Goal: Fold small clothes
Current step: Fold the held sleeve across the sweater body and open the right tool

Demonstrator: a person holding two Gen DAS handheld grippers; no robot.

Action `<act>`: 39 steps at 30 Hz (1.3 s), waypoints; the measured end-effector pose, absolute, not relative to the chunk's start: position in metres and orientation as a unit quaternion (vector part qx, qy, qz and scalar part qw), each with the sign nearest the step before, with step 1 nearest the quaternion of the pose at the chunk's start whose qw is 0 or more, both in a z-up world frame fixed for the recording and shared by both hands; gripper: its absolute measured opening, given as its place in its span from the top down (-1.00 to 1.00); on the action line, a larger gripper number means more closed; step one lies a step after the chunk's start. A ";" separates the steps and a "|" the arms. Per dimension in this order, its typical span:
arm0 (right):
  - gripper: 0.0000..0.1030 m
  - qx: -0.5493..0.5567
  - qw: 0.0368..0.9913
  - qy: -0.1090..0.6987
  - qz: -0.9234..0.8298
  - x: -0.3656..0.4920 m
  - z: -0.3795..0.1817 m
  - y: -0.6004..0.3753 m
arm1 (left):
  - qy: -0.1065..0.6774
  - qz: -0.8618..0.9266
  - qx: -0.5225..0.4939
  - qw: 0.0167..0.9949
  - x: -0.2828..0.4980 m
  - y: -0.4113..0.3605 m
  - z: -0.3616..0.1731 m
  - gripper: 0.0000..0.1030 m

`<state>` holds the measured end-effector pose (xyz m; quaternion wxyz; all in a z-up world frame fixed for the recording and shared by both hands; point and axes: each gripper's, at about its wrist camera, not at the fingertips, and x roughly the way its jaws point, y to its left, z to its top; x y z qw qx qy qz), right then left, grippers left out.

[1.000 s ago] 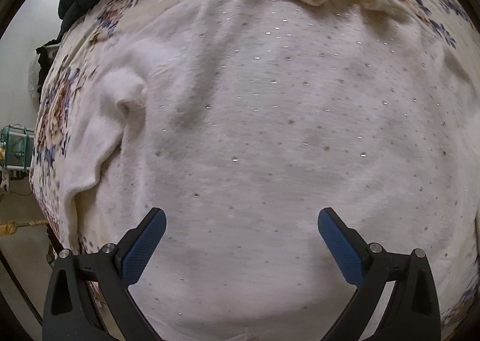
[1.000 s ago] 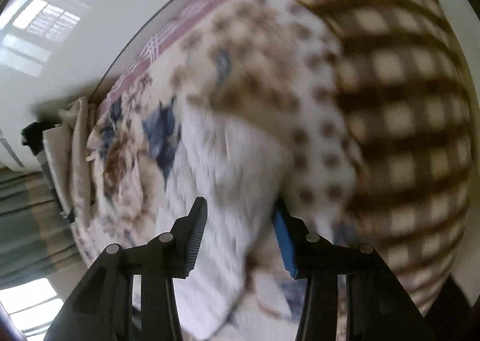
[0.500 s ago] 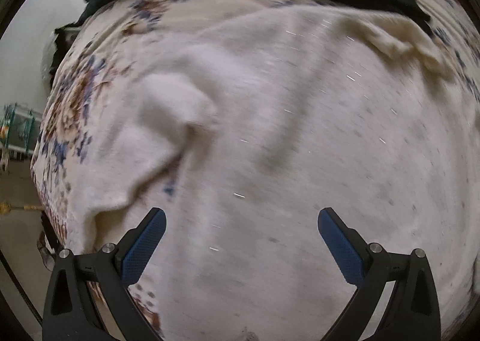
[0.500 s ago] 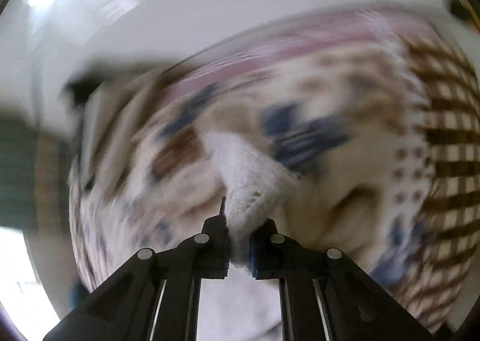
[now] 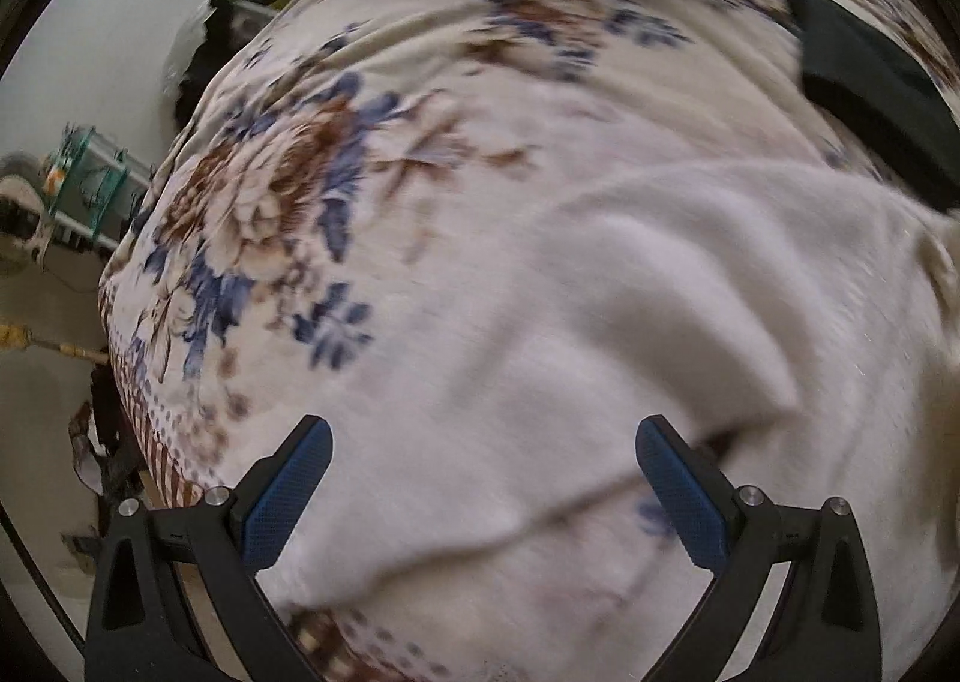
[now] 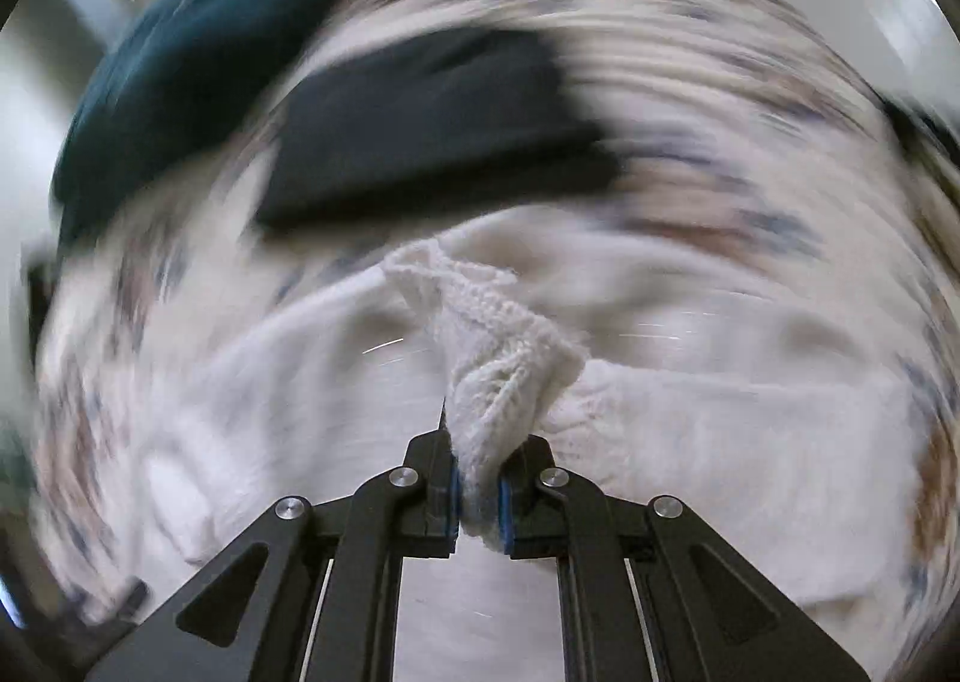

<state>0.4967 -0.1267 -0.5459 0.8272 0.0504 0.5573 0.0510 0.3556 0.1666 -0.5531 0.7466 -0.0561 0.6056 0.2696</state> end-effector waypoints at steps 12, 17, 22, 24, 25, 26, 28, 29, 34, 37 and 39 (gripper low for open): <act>0.47 -0.036 0.770 0.621 0.140 0.481 -0.593 0.049 | 0.596 0.276 -0.118 0.745 0.332 0.248 -0.549 -1.00; -0.30 0.102 0.748 0.640 0.142 0.469 -0.553 -0.028 | 0.581 0.276 -0.167 0.747 0.285 0.283 -0.515 -1.00; -0.39 0.124 0.750 0.644 0.084 0.438 -0.524 -0.099 | 0.584 0.284 -0.246 0.720 0.213 0.325 -0.509 -1.00; -0.50 0.133 0.745 0.649 0.073 0.431 -0.525 -0.110 | 0.588 0.289 -0.277 0.703 0.182 0.337 -0.521 -1.00; -0.52 0.144 0.741 0.652 0.068 0.427 -0.527 -0.116 | 0.590 0.289 -0.298 0.693 0.168 0.344 -0.531 -1.00; -0.52 0.155 0.736 0.656 0.063 0.423 -0.529 -0.122 | 0.593 0.284 -0.331 0.677 0.151 0.351 -0.547 -1.00; -0.52 0.169 0.721 0.670 0.045 0.414 -0.541 -0.134 | 0.596 0.286 -0.381 0.646 0.129 0.358 -0.572 -0.98; -0.52 0.172 0.716 0.675 0.040 0.413 -0.549 -0.129 | 0.593 0.279 -0.412 0.634 0.122 0.360 -0.585 -0.97; -0.52 0.165 0.702 0.692 0.034 0.401 -0.572 -0.113 | 0.582 0.254 -0.489 0.598 0.124 0.348 -0.628 0.79; -0.52 0.146 0.697 0.701 0.037 0.396 -0.580 -0.103 | 0.548 0.269 -0.471 0.638 0.136 0.352 -0.602 0.89; -0.52 0.136 0.697 0.703 0.037 0.395 -0.581 -0.098 | 0.513 0.283 -0.460 0.667 0.141 0.371 -0.575 0.89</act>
